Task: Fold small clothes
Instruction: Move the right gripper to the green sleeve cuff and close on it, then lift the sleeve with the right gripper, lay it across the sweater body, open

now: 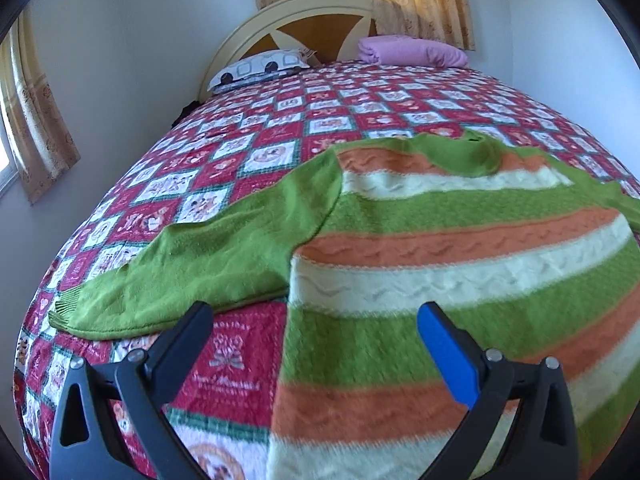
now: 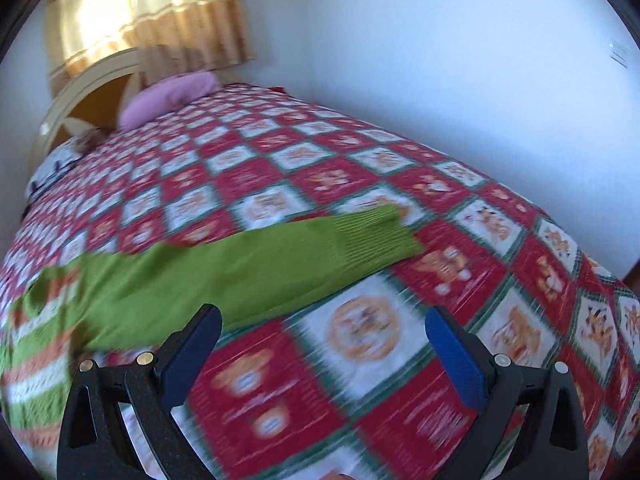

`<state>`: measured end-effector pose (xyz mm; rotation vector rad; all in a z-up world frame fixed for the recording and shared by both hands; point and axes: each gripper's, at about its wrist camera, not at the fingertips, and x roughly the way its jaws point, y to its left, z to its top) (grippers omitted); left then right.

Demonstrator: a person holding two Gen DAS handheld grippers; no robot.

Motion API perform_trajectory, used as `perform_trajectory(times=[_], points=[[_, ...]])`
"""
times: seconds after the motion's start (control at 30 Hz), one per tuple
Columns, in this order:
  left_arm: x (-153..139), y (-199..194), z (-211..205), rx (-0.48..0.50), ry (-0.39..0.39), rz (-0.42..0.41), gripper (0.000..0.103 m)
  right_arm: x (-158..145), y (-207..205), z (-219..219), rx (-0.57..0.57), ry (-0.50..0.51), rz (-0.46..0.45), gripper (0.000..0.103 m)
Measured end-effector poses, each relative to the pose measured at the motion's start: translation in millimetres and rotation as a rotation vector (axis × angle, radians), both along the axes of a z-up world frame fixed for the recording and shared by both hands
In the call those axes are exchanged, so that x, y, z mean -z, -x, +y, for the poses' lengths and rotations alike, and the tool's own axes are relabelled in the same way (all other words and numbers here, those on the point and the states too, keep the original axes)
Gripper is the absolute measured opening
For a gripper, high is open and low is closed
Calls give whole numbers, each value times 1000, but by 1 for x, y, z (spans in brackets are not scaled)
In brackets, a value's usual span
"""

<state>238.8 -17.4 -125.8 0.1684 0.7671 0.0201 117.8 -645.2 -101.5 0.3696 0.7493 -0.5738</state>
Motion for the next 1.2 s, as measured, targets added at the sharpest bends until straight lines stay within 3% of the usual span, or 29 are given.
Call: perform_trajectory(times=[0.3,0.5,0.6,0.63,0.73,0.8,0.97,1.2], points=[[5,-21,15,-54,21,22,103,18,-35,-72,95,-38,33,99],[13,-25,18,-61,22,44,103,39,-59,-74,41,-58,97,83],[14,-25,17,-53,22,48,103,46,-66,-67,31,-5,135,78],[14,-25,16,-52,23,49,103,46,-67,-65,18,2,130,70],[13,-21,17,-46,37,46,103,40,-68,-60,-20,-5,119,35],[12,-18,18,-46,44,42,103,36,-69,-55,-43,-20,116,22],[8,-12,20,-38,62,31,103,10,-67,-30,-79,25,66,19],[4,-6,28,-41,80,16,103,-51,-70,15,-141,122,-24,15]])
